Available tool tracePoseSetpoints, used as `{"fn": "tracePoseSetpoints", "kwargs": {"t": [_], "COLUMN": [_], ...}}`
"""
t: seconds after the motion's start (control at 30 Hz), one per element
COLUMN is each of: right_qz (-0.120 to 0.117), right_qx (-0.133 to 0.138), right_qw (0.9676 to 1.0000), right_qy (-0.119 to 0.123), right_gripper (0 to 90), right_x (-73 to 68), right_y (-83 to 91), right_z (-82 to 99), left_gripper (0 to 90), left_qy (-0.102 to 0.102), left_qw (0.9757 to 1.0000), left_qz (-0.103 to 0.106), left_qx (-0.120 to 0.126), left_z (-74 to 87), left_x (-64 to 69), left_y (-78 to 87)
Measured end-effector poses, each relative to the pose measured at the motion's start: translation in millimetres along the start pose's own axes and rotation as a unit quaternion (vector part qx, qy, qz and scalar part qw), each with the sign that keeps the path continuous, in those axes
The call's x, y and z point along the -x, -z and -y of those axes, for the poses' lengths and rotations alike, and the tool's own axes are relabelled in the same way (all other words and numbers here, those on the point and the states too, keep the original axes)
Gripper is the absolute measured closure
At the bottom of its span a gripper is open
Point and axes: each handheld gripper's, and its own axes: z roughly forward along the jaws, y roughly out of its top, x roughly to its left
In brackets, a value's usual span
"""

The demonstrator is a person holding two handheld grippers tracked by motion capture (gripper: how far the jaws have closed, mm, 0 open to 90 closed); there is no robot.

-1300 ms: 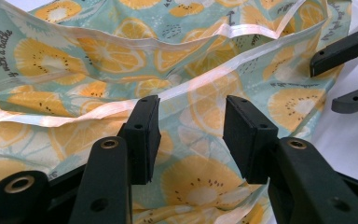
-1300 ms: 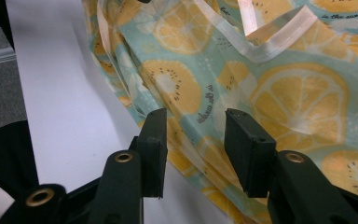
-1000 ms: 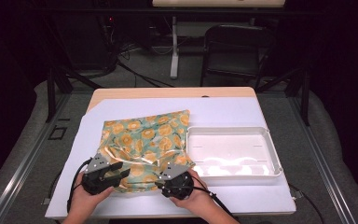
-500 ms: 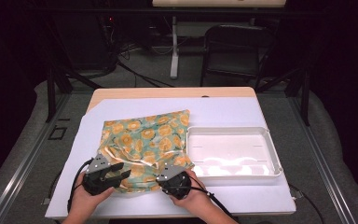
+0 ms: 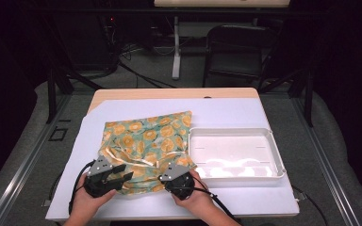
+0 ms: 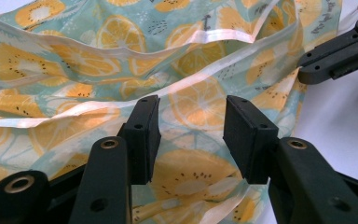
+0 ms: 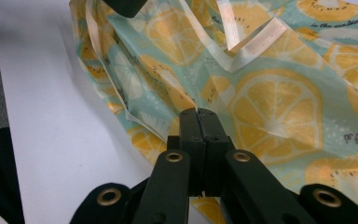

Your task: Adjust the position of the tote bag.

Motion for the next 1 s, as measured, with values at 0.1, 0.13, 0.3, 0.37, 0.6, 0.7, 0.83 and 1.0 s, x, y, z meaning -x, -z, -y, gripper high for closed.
{"fn": "tracePoseSetpoints", "kwargs": {"t": [0.1,0.13,0.3,0.37,0.6,0.7,0.83,1.0], "right_qz": [0.001,0.001,0.002,0.002,0.003,0.002,0.003,0.002], "right_qx": [0.006,0.009,0.02,0.02,0.021,0.025,0.029,0.035], "right_qw": [1.0,0.9999,0.9996,0.9997,0.9996,0.9995,0.9993,0.999], "right_qy": [-0.006,-0.007,-0.018,-0.016,-0.017,-0.02,-0.023,-0.026], "right_gripper": [90.0,90.0,90.0,90.0,90.0,90.0,90.0,90.0], "right_x": [1.7,2.1,3.9,4.3,5.3,5.0,5.8,5.2], "right_y": [1.1,1.4,3.3,4.2,5.5,5.4,6.5,7.0], "right_z": [-0.7,-0.9,-1.6,-2.0,-2.4,-2.2,-2.6,-3.1], "left_gripper": [52.1,51.4,49.6,48.7,48.2,48.6,48.9,48.8], "left_qy": [-0.009,-0.013,-0.043,-0.049,-0.073,-0.077,-0.091,-0.097], "left_qw": [0.9999,0.9998,0.9988,0.9984,0.9968,0.9964,0.9949,0.994], "left_qz": [-0.01,-0.012,-0.025,-0.027,-0.033,-0.034,-0.037,-0.037], "left_qx": [0.003,0.005,0.003,0.002,-0.007,-0.011,-0.023,-0.031], "left_z": [-0.7,-0.6,1.6,1.9,4.1,4.9,5.8,6.2], "left_x": [4.2,7.2,18.7,20.3,26.1,27.2,29.3,30.2], "left_y": [2.6,3.7,5.5,5.8,3.9,2.3,-1.6,-5.5]}}
